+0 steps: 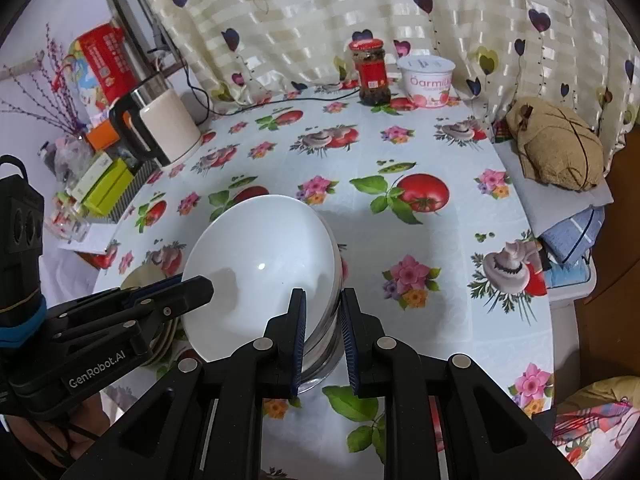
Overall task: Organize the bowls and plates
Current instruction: 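Carry the white bowl with the left gripper and lower it into the nested bowls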
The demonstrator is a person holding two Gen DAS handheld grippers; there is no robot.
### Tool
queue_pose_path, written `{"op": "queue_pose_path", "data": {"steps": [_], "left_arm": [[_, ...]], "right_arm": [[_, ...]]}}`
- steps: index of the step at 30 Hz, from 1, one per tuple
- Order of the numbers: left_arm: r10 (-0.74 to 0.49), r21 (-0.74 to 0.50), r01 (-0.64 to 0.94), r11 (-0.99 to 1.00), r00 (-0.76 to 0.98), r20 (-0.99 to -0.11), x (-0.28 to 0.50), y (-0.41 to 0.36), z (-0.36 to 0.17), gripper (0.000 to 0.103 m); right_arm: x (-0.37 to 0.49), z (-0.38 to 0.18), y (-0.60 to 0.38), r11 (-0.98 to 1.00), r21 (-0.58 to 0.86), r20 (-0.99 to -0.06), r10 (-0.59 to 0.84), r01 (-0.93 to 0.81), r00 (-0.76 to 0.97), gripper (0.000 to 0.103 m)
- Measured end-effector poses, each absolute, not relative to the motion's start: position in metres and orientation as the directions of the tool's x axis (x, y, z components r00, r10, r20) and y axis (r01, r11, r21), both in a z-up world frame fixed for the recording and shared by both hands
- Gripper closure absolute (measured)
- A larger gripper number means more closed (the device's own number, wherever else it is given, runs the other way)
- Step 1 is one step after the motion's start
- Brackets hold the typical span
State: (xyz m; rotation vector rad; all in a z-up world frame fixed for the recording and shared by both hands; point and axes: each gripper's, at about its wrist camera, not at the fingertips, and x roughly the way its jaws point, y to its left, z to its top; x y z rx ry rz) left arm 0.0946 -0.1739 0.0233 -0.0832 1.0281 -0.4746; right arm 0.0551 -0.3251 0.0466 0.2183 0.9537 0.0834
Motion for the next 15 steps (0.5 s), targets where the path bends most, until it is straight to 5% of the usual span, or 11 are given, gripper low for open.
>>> {"op": "queue_pose_path", "data": {"steps": [15], "left_arm": [[-0.388, -0.276, 0.312, 0.909, 0.392, -0.834, 0.097, -0.170, 0.008, 0.086]], "right_arm": [[0.062, 0.029, -0.320, 0.972, 0.235, -0.826, 0.192, 0.014, 0.530, 0.086]]}}
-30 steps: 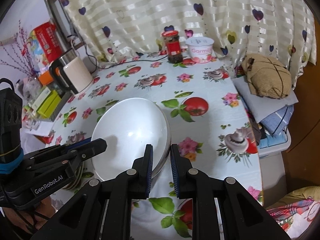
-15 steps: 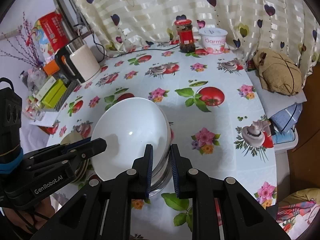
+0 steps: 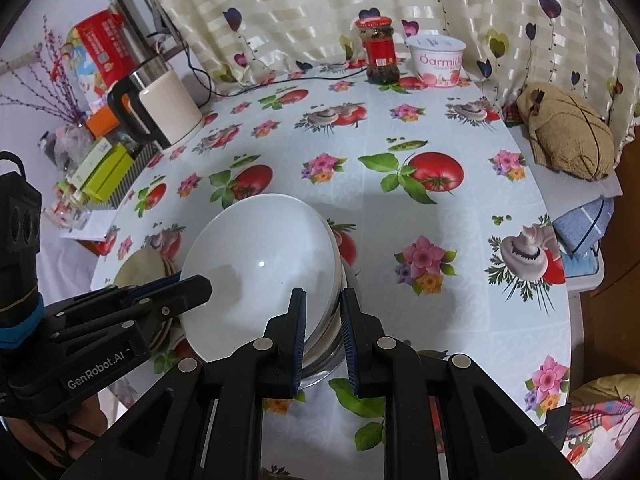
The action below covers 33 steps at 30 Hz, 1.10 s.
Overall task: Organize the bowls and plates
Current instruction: 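Carry the white bowl with the left gripper and lower it into the nested bowls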
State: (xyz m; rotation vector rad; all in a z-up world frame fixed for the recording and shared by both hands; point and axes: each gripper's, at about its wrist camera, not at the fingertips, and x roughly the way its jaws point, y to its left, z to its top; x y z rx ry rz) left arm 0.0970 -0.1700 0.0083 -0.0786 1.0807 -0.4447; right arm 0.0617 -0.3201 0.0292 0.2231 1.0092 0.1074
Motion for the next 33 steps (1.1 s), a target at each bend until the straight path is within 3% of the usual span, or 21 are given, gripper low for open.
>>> {"op": "queue_pose_path", "data": {"steps": [33], "left_arm": [[-0.399, -0.276, 0.327, 0.904, 0.415, -0.817, 0.0999, -0.1667, 0.0084, 0.086]], "right_arm": [[0.0683, 0.0237, -0.3177, 0.973, 0.229, -0.831, 0.196, -0.002, 0.521, 0.084]]}}
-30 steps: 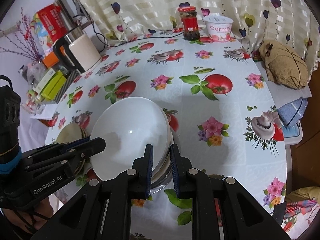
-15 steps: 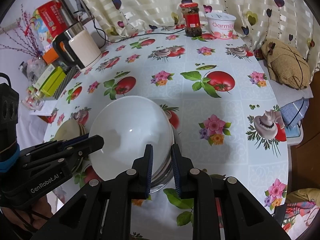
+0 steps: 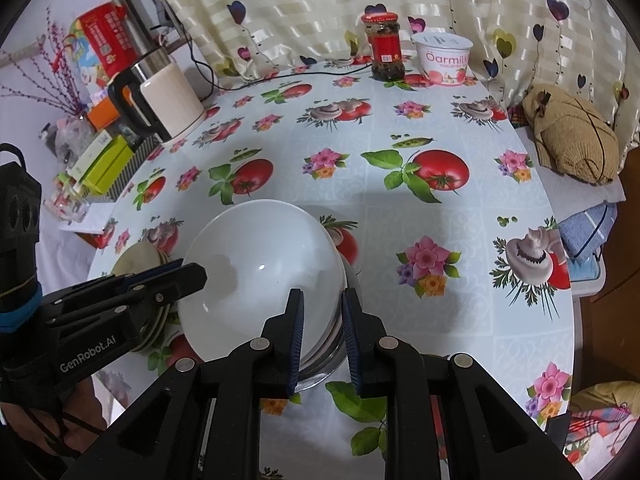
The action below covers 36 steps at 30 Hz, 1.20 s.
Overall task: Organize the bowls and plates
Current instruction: 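Carry the white bowl with the left gripper and lower it into the nested bowls, then open the left gripper to release the white bowl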
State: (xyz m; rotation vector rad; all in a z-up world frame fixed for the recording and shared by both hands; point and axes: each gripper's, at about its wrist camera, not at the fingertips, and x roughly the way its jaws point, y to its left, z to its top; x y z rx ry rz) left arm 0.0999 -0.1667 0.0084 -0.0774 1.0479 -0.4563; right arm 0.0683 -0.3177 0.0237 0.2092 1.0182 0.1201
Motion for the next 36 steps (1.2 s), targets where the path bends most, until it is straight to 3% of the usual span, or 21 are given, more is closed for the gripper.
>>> {"op": "queue_pose_path", "data": {"steps": [17, 27, 36], "left_arm": [[-0.383, -0.278, 0.311, 0.909, 0.358, -0.852, 0.103, -0.168, 0.005, 0.086], [-0.427, -0.318, 0.317, 0.893, 0.381, -0.820, 0.103, -0.159, 0.010, 0.086], [-0.450, -0.350, 0.295, 0.889, 0.426, -0.785, 0.105, -0.140, 0.015, 0.086]], "right_arm": [[0.067, 0.028, -0.318, 0.972, 0.236, -0.844, 0.206, -0.003, 0.495, 0.082], [0.067, 0.029, -0.320, 0.970, 0.244, -0.838, 0.211, 0.001, 0.504, 0.082], [0.058, 0.042, -0.333, 0.968, 0.252, -0.807, 0.202, 0.014, 0.554, 0.073]]}}
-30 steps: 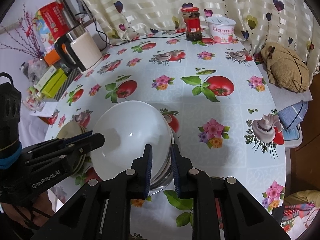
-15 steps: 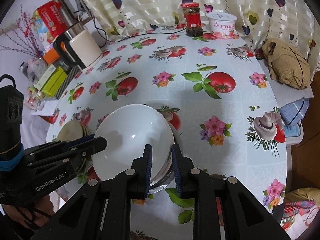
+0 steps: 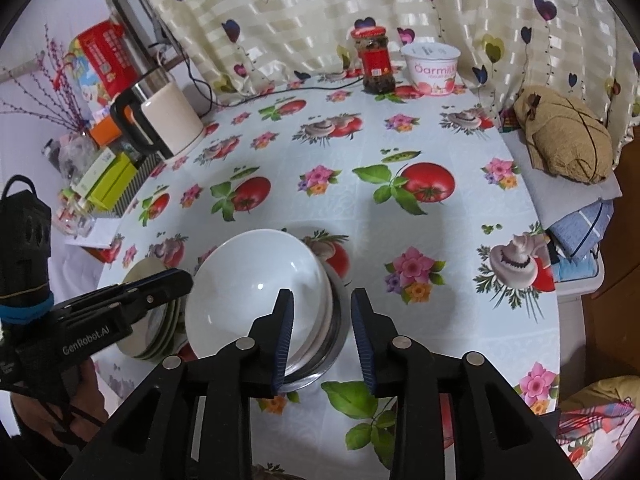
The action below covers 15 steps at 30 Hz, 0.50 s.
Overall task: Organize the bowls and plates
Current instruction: 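Open the left gripper to release the white bowl, then close the left gripper on the rim of the nested bowl stack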
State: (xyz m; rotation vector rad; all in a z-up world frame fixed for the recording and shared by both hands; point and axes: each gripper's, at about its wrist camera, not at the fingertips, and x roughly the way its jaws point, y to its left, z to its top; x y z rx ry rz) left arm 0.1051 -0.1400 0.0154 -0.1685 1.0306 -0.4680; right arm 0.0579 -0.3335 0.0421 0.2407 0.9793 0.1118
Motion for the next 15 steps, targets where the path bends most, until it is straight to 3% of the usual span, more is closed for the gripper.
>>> {"op": "queue_pose_path", "data": {"steps": [15], "left_arm": [[-0.406, -0.299, 0.284, 0.911, 0.491, -0.770, 0.094, -0.127, 0.020, 0.086]], "right_arm": [[0.046, 0.047, -0.340, 0.962, 0.272, -0.783, 0.222, -0.002, 0.581, 0.073]]}}
